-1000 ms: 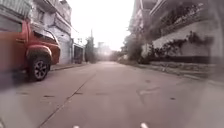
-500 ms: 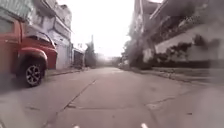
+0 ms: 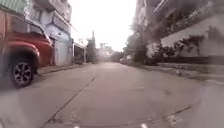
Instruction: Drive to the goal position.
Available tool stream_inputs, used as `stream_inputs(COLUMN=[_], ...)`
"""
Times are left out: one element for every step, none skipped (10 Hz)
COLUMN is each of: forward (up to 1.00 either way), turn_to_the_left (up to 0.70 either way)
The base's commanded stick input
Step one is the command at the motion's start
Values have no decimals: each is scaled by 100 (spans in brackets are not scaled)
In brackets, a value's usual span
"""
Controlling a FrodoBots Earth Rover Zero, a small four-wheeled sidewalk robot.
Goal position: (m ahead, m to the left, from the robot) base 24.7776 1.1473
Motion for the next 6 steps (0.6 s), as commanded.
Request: stream_inputs(forward=[100,100,100,100,100,100], turn_to_the_left=[1,1,1,1,1,1])
